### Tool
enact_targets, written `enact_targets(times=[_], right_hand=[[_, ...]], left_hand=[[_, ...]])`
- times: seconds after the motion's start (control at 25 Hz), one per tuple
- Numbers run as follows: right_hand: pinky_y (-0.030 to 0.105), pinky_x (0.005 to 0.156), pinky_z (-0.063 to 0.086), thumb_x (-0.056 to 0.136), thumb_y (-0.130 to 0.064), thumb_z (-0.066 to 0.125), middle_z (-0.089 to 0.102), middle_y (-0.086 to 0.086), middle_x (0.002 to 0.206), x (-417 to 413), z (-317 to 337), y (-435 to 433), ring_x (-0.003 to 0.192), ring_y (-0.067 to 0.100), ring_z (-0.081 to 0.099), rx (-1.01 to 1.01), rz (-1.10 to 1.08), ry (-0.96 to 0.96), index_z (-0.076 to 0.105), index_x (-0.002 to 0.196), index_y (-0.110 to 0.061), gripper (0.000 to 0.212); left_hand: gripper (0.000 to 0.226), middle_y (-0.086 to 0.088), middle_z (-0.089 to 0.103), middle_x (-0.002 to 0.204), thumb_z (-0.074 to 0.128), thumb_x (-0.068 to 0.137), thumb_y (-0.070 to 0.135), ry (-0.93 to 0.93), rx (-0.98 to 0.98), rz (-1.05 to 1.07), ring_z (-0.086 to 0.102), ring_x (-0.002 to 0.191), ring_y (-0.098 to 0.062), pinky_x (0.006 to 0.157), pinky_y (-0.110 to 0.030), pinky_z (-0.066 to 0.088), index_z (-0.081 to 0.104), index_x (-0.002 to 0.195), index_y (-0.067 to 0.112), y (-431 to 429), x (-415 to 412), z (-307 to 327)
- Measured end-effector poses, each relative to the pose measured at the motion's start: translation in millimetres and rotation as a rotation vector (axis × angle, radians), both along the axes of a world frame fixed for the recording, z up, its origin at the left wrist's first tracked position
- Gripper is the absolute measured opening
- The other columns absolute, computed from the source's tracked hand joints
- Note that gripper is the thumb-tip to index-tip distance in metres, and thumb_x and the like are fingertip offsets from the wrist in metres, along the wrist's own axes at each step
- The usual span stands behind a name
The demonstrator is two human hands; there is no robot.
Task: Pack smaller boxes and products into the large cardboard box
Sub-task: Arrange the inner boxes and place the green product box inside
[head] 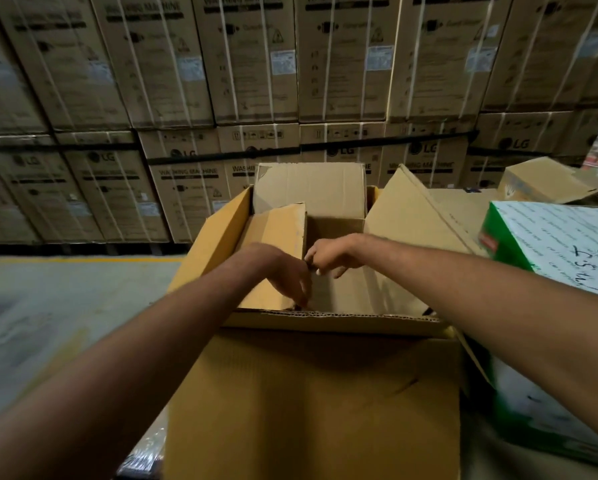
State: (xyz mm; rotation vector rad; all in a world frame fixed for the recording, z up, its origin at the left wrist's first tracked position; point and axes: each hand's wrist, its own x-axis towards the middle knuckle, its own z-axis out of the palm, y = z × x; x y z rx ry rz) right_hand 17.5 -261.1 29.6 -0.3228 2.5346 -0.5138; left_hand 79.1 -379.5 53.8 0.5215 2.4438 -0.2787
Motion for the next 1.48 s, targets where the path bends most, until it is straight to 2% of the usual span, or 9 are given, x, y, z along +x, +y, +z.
enact_targets(times=[0.2, 0.32, 0.48, 0.64, 0.8, 0.96, 1.12, 1.28, 1.48], right_hand=[[0.027, 0.061, 0.054, 0.100, -0.005, 0.054, 0.064, 0.011, 0.083, -10.2, 19.2, -38.4, 0.067, 0.018, 0.064, -0.230, -0.230, -0.094, 0.063, 0.100, -0.002, 0.010], [0.023, 0.053, 0.051, 0.107, -0.013, 0.045, 0.059, 0.003, 0.073, -6.5, 33.1, -57.7, 0.060, 0.013, 0.059, -0.607, -0.510, -0.053, 0.060, 0.088, -0.008, 0.024], [0.025, 0.053, 0.052, 0.109, -0.013, 0.036, 0.060, 0.002, 0.075, 8.8, 48.0, -106.3, 0.051, 0.009, 0.057, -0.702, -0.232, -0.070, 0.060, 0.102, -0.010, 0.026], [0.031, 0.081, 0.055, 0.104, -0.003, 0.041, 0.066, 0.004, 0.108, 13.1, 28.2, -150.0, 0.091, 0.017, 0.065, -0.413, 0.183, 0.167, 0.052, 0.141, -0.014, 0.040], [0.038, 0.120, 0.036, 0.097, 0.000, 0.041, 0.031, 0.011, 0.166, 1.3, -0.7, -149.9, 0.147, 0.031, 0.038, -0.125, 0.334, 0.223, 0.005, 0.166, -0.032, 0.084], [0.039, 0.109, 0.045, 0.098, 0.003, 0.049, 0.032, 0.006, 0.166, 1.0, -4.9, -133.1, 0.136, 0.026, 0.051, -0.056, 0.370, 0.040, 0.000, 0.164, -0.034, 0.090], [0.042, 0.098, 0.055, 0.107, -0.030, 0.053, 0.052, 0.008, 0.152, 20.1, 8.4, -122.9, 0.121, 0.025, 0.064, -0.012, 0.374, -0.089, 0.031, 0.161, -0.021, 0.059], [0.052, 0.112, 0.044, 0.110, -0.047, 0.035, 0.052, 0.014, 0.151, 62.0, 17.1, -109.8, 0.135, 0.033, 0.053, 0.007, 0.431, -0.389, 0.046, 0.151, -0.011, 0.055], [0.037, 0.093, 0.053, 0.110, -0.022, 0.041, 0.065, 0.009, 0.113, 84.0, 33.4, -103.8, 0.102, 0.020, 0.065, -0.028, 0.397, -0.390, 0.062, 0.109, -0.008, 0.024]], left_hand=[[0.046, 0.005, 0.039, 0.153, 0.056, 0.097, 0.057, 0.199, 0.115, 0.016, 0.039, 0.136, -0.023, 0.111, -0.051, 0.038, 0.058, 0.138, 0.037, -53.9, 9.3, 31.1], [0.048, 0.001, 0.038, 0.149, 0.057, 0.098, 0.054, 0.331, 0.266, 0.117, 0.045, 0.129, -0.022, 0.105, -0.042, 0.045, 0.057, 0.138, 0.028, -89.3, 14.6, 53.6], [0.059, -0.007, 0.031, 0.140, 0.067, 0.091, 0.051, 0.553, 0.505, 0.324, 0.048, 0.121, -0.027, 0.096, -0.037, 0.048, 0.044, 0.137, 0.022, -128.7, 17.2, 59.6], [0.049, -0.006, 0.032, 0.145, 0.067, 0.093, 0.029, 0.688, 0.242, 0.412, 0.056, 0.101, -0.022, 0.086, -0.032, 0.053, 0.046, 0.137, 0.026, -161.6, 16.3, 41.9], [0.064, 0.001, 0.017, 0.166, 0.060, 0.095, 0.047, 0.625, -0.121, 0.246, 0.038, 0.140, -0.033, 0.106, -0.047, 0.048, 0.036, 0.154, 0.038, -177.1, 18.5, 22.3], [0.072, 0.002, 0.012, 0.169, 0.065, 0.091, 0.054, 0.627, -0.146, 0.235, 0.023, 0.150, -0.035, 0.118, -0.058, 0.028, 0.036, 0.154, 0.038, -168.0, 15.6, 27.6], [0.068, -0.007, 0.014, 0.167, 0.070, 0.092, 0.034, 0.719, 0.002, 0.340, 0.049, 0.133, -0.032, 0.093, -0.040, 0.049, 0.039, 0.153, 0.034, -154.9, 9.4, 28.5], [0.044, -0.004, 0.060, 0.131, 0.070, 0.091, 0.012, 0.829, 0.326, 0.494, 0.056, 0.102, -0.016, 0.078, -0.029, 0.047, 0.061, 0.133, 0.023, -151.8, 2.5, 23.4], [0.045, -0.007, 0.053, 0.126, 0.078, 0.081, 0.002, 0.587, 0.934, 0.768, 0.062, 0.105, -0.026, 0.075, -0.037, 0.063, 0.068, 0.121, 0.021, -193.9, 16.5, 22.6]])
